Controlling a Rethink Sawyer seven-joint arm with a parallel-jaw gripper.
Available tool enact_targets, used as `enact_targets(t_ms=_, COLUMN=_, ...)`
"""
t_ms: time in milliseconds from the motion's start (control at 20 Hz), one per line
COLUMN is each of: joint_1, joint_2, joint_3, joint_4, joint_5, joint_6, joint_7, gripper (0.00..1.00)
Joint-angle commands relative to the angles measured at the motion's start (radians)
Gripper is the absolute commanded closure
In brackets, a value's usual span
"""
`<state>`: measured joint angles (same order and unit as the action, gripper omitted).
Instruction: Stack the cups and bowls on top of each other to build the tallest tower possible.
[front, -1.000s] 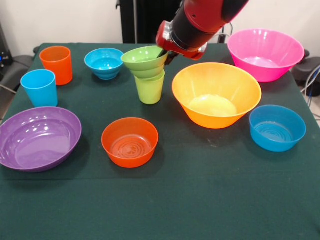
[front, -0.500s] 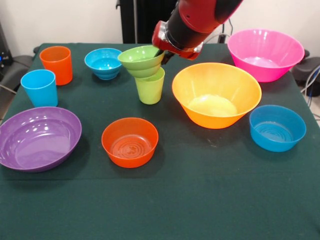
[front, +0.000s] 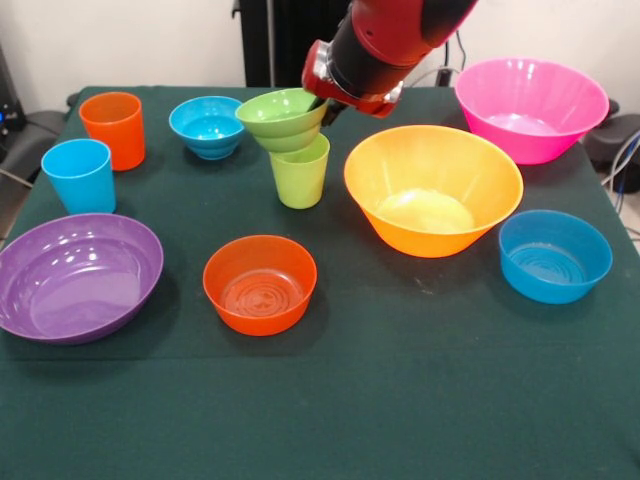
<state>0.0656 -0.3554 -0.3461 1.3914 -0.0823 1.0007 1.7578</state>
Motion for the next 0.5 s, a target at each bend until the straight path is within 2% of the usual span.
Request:
enact_targets(t_ms=50, joint_1=-0.018, joint_2=0.032, joint_3=0.136, joint_4=0.051, joint_5=0.011, joint_6=0.041, joint_7=0.049, gripper=1.00)
enact_targets(t_ms=500, joint_1=-0.022, joint_2=0.021, joint_3=0.148, joint_4=0.068, joint_5=0.026, joint_6=-0.002, joint_7=0.069, gripper=1.00)
